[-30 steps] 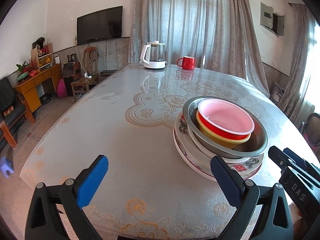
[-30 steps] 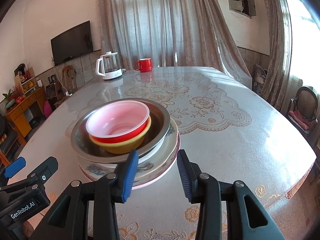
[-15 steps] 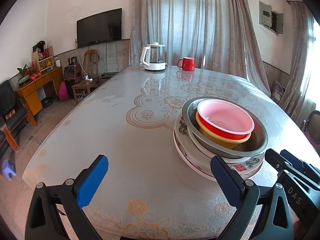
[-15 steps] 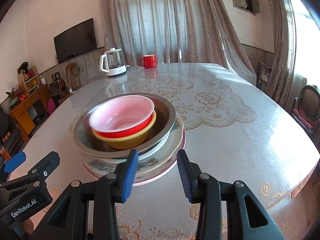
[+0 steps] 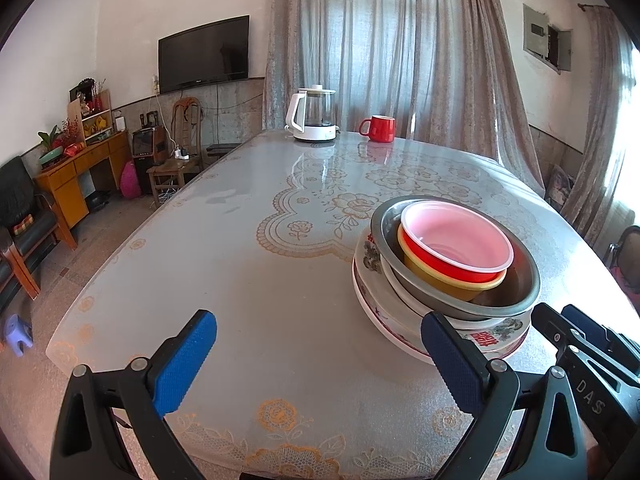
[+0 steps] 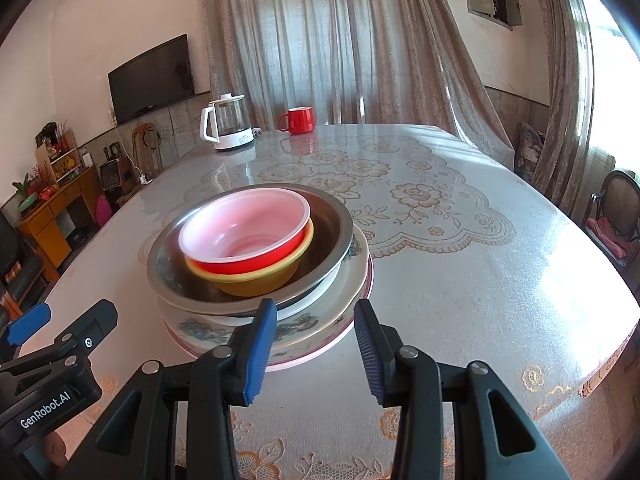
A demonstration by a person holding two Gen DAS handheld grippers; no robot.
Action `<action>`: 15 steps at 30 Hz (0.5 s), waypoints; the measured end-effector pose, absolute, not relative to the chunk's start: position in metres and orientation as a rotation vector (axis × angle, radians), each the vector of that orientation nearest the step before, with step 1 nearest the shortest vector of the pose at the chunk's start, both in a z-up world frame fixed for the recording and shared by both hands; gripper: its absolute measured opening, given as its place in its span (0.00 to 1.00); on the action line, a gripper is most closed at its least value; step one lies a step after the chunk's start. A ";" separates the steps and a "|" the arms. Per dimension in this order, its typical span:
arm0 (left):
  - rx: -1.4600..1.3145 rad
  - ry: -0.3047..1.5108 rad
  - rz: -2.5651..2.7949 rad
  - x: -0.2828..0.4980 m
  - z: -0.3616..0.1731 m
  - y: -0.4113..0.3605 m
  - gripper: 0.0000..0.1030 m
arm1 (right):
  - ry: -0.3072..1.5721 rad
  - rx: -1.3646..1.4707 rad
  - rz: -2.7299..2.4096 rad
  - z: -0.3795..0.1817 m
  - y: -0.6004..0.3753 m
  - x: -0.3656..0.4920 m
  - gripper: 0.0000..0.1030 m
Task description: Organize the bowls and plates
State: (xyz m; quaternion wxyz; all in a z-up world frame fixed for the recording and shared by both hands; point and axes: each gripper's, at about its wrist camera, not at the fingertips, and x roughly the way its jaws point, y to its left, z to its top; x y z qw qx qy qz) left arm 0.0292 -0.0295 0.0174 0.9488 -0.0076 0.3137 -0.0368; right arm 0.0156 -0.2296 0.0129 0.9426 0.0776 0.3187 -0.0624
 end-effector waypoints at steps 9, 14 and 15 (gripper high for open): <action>-0.021 0.629 -0.081 0.027 0.020 -0.030 1.00 | 0.647 0.151 -0.122 0.014 -0.227 0.015 0.39; -0.031 0.622 -0.084 0.026 0.022 -0.028 1.00 | 0.645 0.148 -0.123 0.015 -0.227 0.015 0.39; -0.031 0.620 -0.085 0.025 0.022 -0.028 1.00 | 0.645 0.149 -0.123 0.015 -0.227 0.015 0.39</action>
